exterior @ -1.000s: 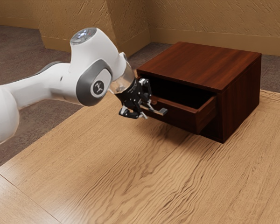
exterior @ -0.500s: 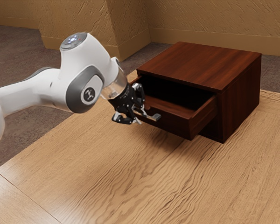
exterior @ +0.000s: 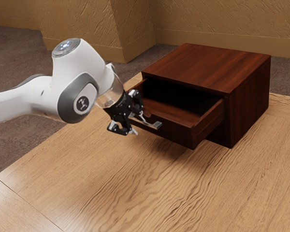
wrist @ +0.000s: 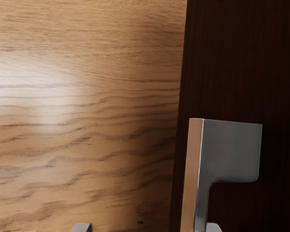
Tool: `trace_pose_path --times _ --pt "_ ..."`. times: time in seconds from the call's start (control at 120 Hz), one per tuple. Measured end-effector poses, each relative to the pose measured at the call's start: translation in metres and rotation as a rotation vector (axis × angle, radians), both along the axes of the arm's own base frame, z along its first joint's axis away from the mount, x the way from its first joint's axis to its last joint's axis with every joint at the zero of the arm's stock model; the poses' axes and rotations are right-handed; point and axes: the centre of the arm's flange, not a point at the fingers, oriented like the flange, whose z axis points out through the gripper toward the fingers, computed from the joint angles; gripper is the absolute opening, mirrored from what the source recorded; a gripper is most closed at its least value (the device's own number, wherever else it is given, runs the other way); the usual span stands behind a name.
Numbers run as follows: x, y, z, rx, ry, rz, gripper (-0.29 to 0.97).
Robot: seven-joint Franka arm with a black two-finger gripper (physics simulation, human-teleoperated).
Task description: Pull the drawer handle with one arm to open the drawer
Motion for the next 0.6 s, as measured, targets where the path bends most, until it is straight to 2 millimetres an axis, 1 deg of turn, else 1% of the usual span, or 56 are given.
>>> trace_pose_path --times 0.158,0.383,0.6 --pt "-0.011 0.000 0.000 -0.001 0.002 0.006 0.23" --pt "-0.025 -0.006 -0.002 -0.002 0.004 0.004 0.24" --pt "-0.038 -0.008 0.002 -0.001 -0.006 0.006 0.23"
